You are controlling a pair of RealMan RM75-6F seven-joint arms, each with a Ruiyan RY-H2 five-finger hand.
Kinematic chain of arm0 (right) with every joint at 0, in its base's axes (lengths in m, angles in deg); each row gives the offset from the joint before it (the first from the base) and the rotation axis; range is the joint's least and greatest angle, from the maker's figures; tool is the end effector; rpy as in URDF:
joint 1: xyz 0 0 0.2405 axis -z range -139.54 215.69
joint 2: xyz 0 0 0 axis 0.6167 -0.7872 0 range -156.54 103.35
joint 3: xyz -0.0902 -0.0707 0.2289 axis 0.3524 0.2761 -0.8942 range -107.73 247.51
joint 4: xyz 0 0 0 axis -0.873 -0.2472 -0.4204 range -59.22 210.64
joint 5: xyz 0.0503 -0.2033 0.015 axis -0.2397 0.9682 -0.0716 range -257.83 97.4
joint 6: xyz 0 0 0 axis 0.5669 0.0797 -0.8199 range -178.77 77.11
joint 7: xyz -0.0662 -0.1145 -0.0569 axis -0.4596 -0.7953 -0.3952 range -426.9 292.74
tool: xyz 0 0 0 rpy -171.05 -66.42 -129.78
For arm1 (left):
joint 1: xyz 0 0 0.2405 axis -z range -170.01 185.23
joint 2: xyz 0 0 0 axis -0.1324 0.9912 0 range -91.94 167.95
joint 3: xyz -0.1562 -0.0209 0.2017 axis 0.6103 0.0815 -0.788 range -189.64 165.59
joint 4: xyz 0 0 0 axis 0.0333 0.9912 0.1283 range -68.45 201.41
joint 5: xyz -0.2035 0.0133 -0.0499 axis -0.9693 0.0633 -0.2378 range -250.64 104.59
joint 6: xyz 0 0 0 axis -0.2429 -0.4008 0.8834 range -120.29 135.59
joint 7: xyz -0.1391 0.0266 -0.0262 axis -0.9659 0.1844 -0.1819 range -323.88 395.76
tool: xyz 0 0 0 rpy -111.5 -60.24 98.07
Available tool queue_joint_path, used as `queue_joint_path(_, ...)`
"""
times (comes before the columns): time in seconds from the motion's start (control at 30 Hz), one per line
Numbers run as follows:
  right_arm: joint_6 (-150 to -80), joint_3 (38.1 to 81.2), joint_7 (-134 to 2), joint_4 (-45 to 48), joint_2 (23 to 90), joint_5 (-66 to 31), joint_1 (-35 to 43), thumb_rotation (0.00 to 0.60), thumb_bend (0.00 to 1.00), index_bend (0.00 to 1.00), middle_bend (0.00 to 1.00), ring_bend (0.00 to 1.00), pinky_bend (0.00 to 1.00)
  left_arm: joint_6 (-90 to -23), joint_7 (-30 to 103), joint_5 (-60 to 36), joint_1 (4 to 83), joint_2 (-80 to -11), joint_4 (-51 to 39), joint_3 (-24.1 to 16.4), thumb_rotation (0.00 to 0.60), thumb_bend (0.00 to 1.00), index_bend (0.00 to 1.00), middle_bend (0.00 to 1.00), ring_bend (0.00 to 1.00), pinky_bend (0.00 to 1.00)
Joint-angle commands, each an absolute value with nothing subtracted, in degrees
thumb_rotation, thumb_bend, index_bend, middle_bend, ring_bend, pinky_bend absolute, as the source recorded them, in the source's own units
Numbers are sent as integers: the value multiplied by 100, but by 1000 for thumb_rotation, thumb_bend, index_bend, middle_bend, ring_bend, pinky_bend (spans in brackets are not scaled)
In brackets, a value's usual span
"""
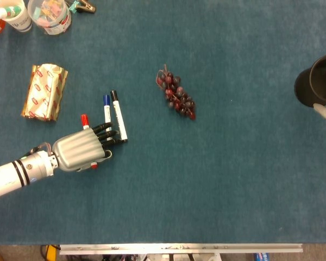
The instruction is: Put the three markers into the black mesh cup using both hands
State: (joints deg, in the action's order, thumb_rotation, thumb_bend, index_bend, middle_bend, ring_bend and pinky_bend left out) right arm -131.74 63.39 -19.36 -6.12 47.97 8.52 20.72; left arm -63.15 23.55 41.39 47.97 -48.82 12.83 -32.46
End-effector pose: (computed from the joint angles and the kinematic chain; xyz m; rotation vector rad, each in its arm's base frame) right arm -0.2729 -0.2605 0.1135 1.2213 -1.4559 1.6662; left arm -0.2669 0.2689 -0.0076 -2.6147 -0.3683 -0.7814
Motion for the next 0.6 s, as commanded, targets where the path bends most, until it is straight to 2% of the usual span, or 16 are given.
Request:
queue_joint_path(0.03, -13176, 6339, -1938, -621, 4793, 859, 2071, 600, 367, 385, 365, 240, 247, -6329, 2312, 4106, 4793, -4829, 1200, -3234, 600, 282, 642, 176, 111, 101)
queue_joint_path(0.3, -13176, 6349, -1933, -634, 4788, 884, 2067, 600, 367, 384, 365, 240, 247, -6390, 2139, 3979, 4801, -4591, 752, -3159, 600, 282, 649, 176, 111, 101)
queue_joint_path(0.6, -13121, 6401, -1921, -622, 4815, 954, 2030, 600, 367, 385, 365, 240, 247, -6564, 1805, 3805, 4805, -4149, -186, -3031, 600, 282, 656, 188, 111, 101)
